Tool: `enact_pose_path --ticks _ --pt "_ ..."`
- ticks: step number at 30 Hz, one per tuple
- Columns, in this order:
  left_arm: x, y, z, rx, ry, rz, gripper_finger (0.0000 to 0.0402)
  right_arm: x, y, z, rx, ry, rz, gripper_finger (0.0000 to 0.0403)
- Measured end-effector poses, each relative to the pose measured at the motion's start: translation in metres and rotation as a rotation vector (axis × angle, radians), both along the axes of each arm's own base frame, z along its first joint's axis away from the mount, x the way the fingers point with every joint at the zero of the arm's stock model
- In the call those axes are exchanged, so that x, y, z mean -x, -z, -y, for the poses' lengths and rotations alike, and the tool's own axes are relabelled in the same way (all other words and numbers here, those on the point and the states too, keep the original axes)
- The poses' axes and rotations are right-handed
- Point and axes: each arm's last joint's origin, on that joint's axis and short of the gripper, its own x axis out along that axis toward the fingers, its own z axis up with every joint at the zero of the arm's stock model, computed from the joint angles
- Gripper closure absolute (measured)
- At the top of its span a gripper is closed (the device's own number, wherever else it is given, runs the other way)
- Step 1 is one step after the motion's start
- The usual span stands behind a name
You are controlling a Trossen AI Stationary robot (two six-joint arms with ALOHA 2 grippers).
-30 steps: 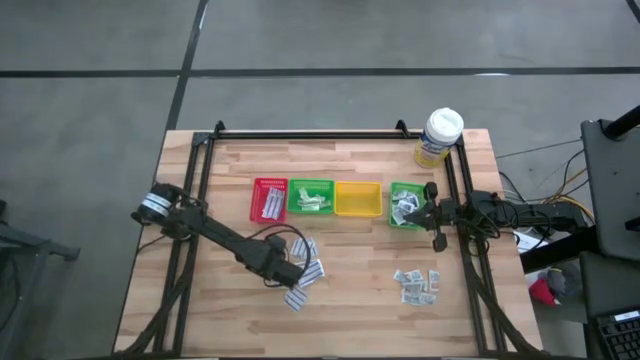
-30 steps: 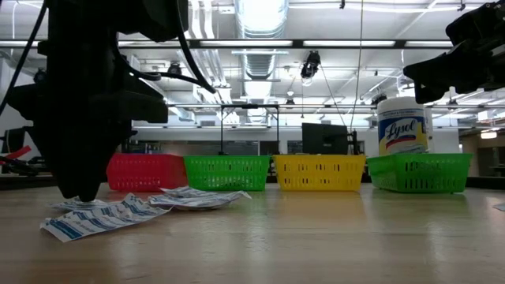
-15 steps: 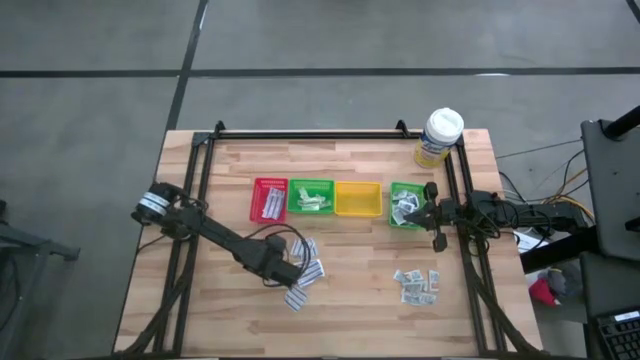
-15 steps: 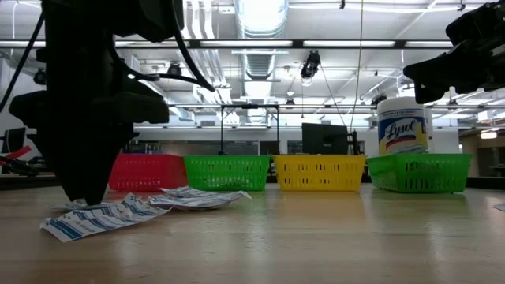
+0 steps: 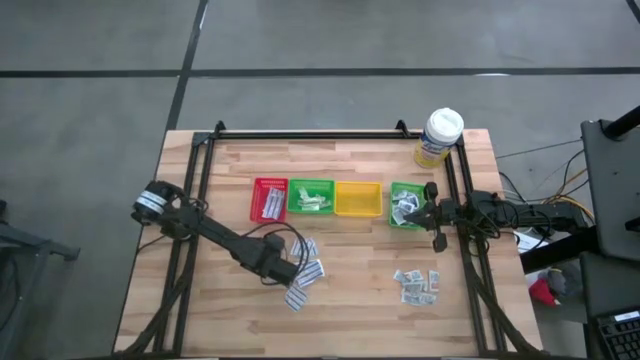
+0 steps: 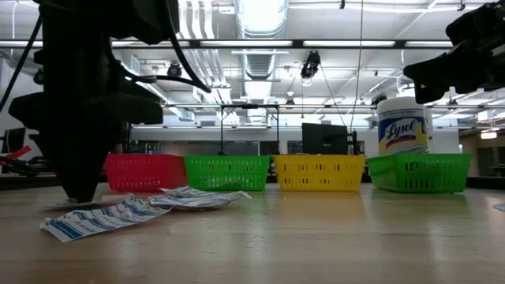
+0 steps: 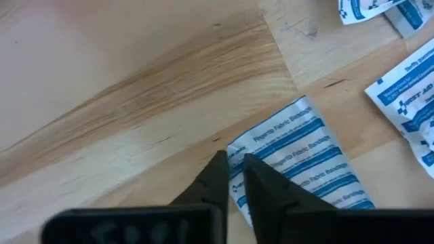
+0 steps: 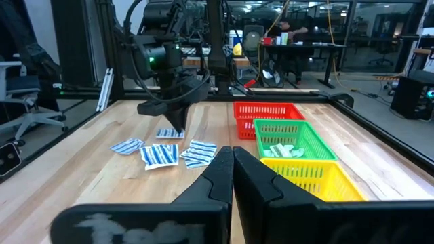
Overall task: Pick & Place First Aid Supplies
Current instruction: Put the blue bandage into the red bin
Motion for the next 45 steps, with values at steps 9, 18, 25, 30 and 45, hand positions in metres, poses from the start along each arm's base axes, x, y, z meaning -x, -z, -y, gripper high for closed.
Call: enact_pose_path --ticks 9,18,25,30,45 --pt "0.005 -0.008 -0.003 -0.027 0.013 -0.003 0.04 0.0 0.0 0.0 0.0 0.0 0.0 0.0394" --pt "0.015 -0.042 -0.01 -0.089 0.05 0.088 0.0401 0.0 0.0 0.0 0.0 0.0 0.0 0.0394" --pt "0.014 -0.064 -0.005 -0.124 0.401 0.237 0.0401 0.0 0.0 0.0 0.003 0.0 0.0 0.0394" --pt "0.0 -0.077 0.0 -0.34 0.601 0.419 0.0401 0.0 0.0 0.0 0.002 0.0 0.0 0.0394" --pt "0.004 -0.114 -0.03 -0.917 0.351 0.497 0.0401 0.0 0.0 0.0 0.001 0.001 -0.001 0.0394"
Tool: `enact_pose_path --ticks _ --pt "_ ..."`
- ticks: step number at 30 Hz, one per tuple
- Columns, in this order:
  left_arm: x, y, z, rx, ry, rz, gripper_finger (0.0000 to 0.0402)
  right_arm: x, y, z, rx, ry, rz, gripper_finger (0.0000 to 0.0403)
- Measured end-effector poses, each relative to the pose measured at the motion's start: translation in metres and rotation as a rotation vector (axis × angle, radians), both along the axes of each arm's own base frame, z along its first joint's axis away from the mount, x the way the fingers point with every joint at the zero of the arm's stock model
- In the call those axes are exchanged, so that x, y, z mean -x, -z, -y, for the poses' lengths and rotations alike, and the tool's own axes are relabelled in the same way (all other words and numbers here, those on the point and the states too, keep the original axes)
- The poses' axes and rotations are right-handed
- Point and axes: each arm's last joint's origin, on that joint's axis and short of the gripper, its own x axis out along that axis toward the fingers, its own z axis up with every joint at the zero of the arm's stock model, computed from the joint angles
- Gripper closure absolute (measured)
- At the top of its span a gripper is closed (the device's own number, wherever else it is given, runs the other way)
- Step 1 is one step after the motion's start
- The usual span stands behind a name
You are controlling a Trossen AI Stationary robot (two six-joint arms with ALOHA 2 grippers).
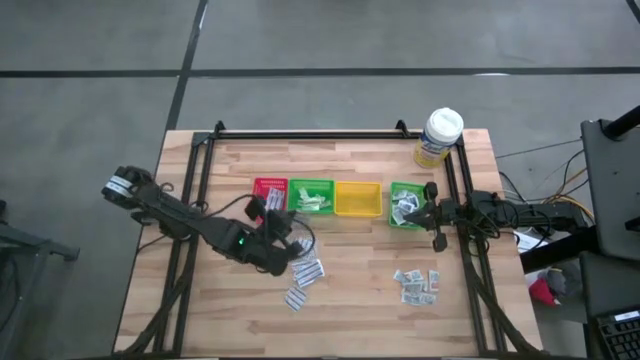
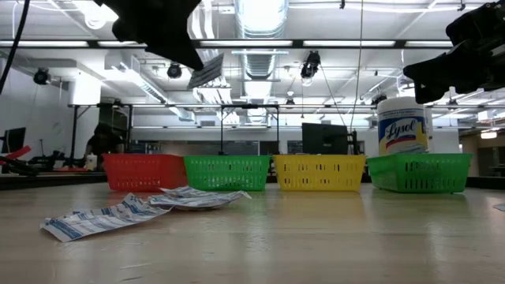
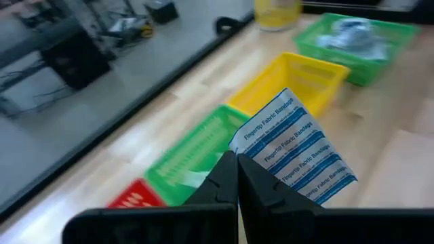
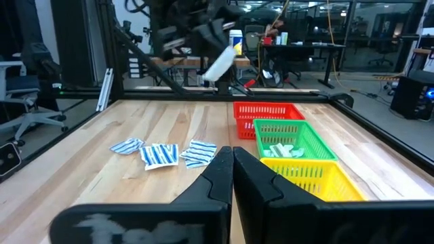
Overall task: Pick & Place First Aid Supplies
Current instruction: Put the blue bandage into the red bin
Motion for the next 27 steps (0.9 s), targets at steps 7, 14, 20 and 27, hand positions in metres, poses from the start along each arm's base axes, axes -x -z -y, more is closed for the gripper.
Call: enact_pose_path --ticks 7,14,20,27 --pt "0.005 -0.007 -0.033 -0.063 -0.133 -0.06 0.0401 0.0 0.0 0.0 -0.001 -0.001 0.0 0.0394" --pt "0.013 -0.006 -0.074 -0.001 -0.275 -0.214 0.0402 -0.001 0.001 0.0 0.0 0.0 -0.013 0.0394" --pt "0.023 -0.001 -0.102 0.083 -0.359 -0.353 0.0402 -0.001 0.002 0.0 0.001 0.0 -0.024 0.0394" --pt "0.027 0.002 -0.127 0.163 -0.346 -0.484 0.0402 -0.002 0.002 0.0 0.002 0.0 -0.026 0.0394"
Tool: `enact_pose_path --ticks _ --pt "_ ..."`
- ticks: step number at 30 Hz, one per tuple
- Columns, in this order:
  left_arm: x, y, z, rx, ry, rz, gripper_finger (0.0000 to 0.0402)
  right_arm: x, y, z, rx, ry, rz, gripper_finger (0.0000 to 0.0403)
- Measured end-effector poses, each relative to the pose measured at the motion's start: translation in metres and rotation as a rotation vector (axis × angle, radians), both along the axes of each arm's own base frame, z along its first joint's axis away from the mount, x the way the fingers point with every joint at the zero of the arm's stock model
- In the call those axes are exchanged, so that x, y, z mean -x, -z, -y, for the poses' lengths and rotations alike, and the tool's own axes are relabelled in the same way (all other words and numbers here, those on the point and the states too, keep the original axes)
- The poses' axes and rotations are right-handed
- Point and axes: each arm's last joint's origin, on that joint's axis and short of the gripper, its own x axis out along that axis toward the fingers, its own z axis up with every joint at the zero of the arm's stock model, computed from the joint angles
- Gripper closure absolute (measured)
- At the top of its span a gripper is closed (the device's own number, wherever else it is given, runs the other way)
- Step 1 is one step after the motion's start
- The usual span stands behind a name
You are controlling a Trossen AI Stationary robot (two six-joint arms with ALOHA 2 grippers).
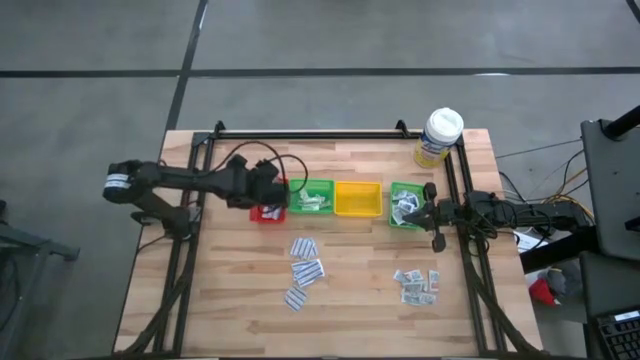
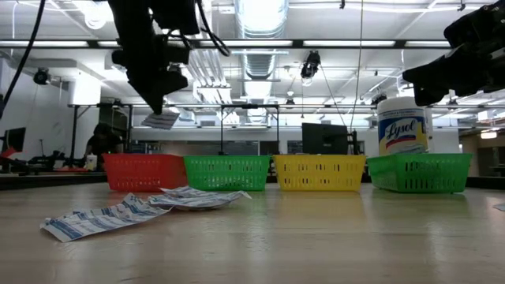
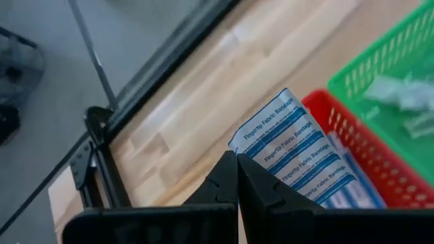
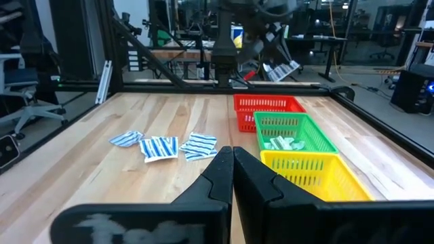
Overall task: Pick & Place First Aid Supplies
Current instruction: Put the blue bandage into the red bin
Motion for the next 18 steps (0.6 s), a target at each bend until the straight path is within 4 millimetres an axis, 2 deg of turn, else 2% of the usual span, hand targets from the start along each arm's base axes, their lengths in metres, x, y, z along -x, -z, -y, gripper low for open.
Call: enact_pose_path --ticks 8,18 --pt "0.004 0.003 -0.023 0.121 0.027 -0.069 0.0401 -0.001 0.001 0.0 0.0 0.0 -0.013 0.0394" --pt "0.001 0.016 -0.034 0.276 0.11 -0.019 0.0401 -0.001 0.001 0.0 0.0 0.0 -0.017 0.0394"
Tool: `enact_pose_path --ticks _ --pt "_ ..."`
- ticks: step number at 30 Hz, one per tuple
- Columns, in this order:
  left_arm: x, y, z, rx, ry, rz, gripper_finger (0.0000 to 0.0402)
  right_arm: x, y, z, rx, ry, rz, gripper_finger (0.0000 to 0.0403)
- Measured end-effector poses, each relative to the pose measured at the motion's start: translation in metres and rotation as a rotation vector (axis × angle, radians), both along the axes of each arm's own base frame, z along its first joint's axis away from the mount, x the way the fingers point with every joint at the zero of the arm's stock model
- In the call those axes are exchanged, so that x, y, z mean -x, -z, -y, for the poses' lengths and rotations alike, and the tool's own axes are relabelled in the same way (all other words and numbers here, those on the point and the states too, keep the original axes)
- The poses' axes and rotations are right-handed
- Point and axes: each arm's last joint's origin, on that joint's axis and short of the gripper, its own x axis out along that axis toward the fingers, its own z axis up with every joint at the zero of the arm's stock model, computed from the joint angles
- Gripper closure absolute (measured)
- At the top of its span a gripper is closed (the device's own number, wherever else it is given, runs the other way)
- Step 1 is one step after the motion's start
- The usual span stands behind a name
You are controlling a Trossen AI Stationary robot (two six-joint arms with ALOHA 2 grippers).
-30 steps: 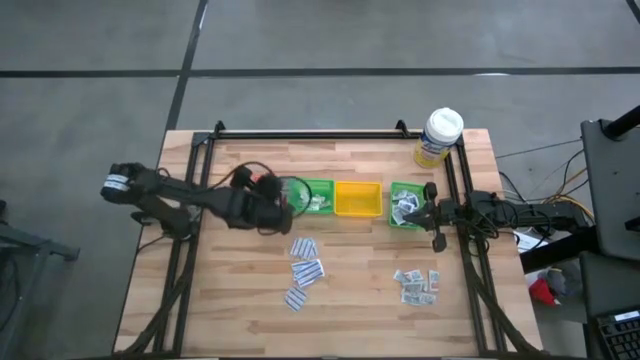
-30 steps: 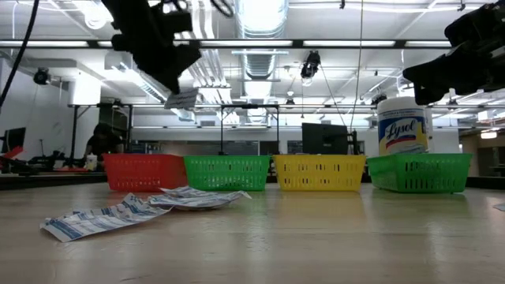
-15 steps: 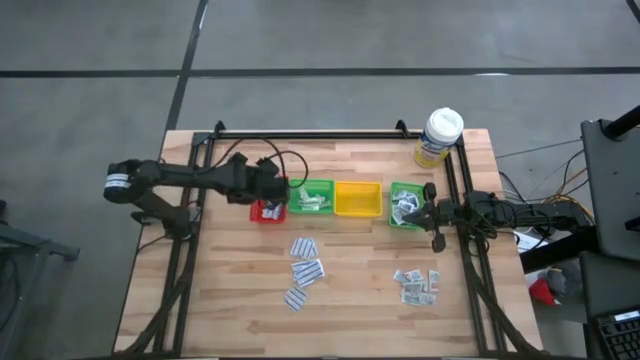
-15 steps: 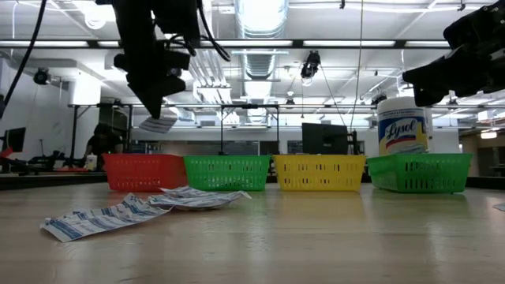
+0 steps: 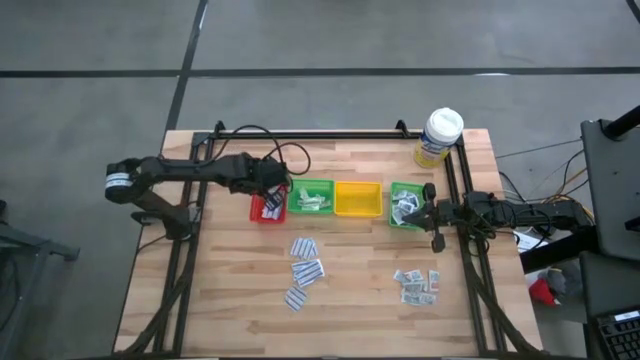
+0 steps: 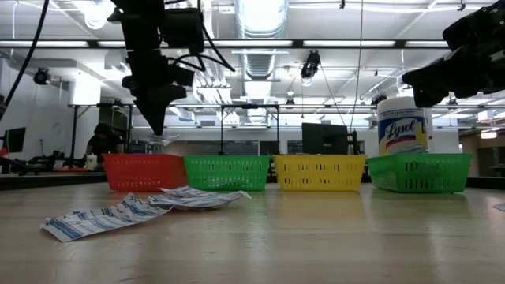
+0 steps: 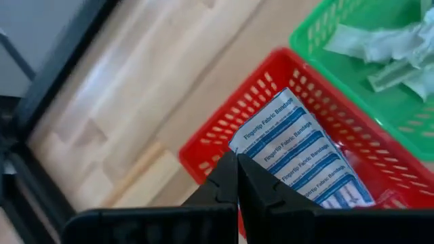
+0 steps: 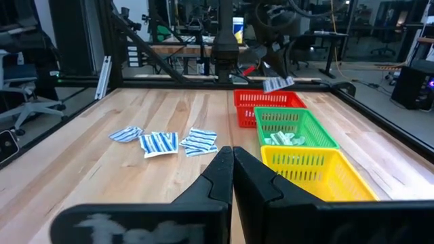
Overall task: Pick & Place First Aid Supplies
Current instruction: Put the blue bandage into the red bin
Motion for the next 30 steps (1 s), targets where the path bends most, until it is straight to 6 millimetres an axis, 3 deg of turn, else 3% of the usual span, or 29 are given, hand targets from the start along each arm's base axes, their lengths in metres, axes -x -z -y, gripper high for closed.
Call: enact_pose_path --ticks 7,30 --pt "0.008 0.018 -0.005 0.115 -0.012 -0.01 0.0401 0.0 0.0 0.0 0.0 0.0 0.0 0.0394" --pt "0.013 0.065 -0.008 0.155 -0.039 0.136 0.0401 0.0 0.0 0.0 0.0 0.0 0.0 0.0394"
